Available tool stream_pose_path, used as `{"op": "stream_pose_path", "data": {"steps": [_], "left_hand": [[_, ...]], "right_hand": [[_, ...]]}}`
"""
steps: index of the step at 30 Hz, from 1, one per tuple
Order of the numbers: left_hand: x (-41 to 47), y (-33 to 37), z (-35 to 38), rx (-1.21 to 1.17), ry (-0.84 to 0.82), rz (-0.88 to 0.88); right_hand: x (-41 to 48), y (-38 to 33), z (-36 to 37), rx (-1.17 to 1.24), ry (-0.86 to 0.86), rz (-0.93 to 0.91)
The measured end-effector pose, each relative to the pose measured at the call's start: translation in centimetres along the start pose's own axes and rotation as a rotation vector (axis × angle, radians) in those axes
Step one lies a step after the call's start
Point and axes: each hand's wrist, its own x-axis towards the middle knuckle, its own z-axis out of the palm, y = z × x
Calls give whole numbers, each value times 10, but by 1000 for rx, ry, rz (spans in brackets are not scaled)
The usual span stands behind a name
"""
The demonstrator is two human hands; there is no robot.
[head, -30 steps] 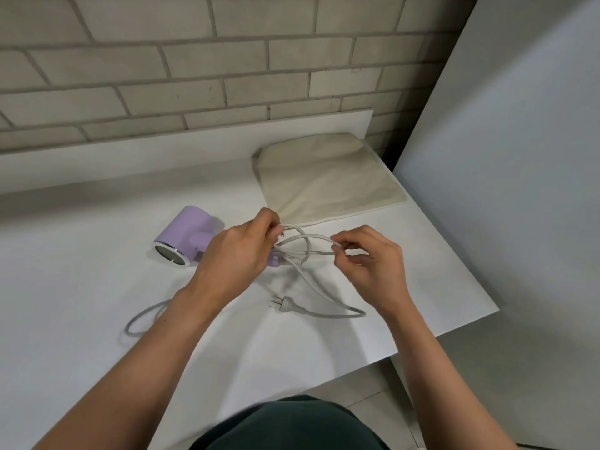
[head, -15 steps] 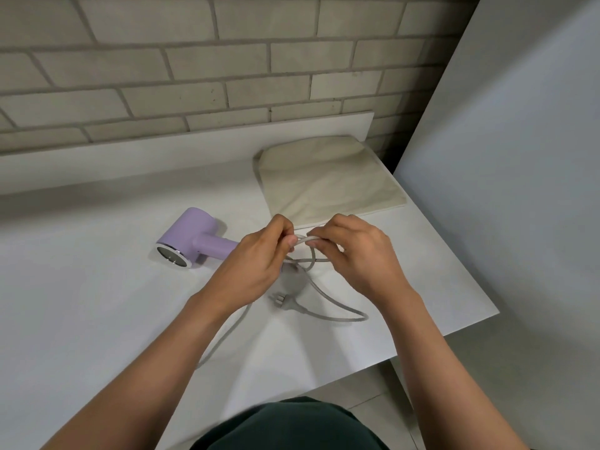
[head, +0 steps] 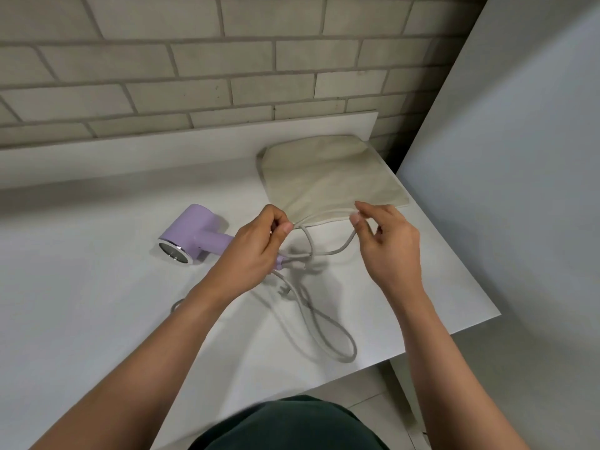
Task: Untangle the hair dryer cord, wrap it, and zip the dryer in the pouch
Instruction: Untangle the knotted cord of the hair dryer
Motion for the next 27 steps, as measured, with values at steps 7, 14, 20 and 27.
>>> {"op": "stream_pose_path", "data": {"steps": [7,14,20,27], "left_hand": [[1,8,11,101,-4,161],[-7,3,6,128,35,96],[-10,-7,5,216,-11,4],[-8,-3,5,222,24,67]], "right_hand": [[-7,-21,14,-369,-291,-503],[2,-18,9,-51,-86,-419],[23,-8,-21,377,144,99],[24,15,-29,-156,-86,167]]}}
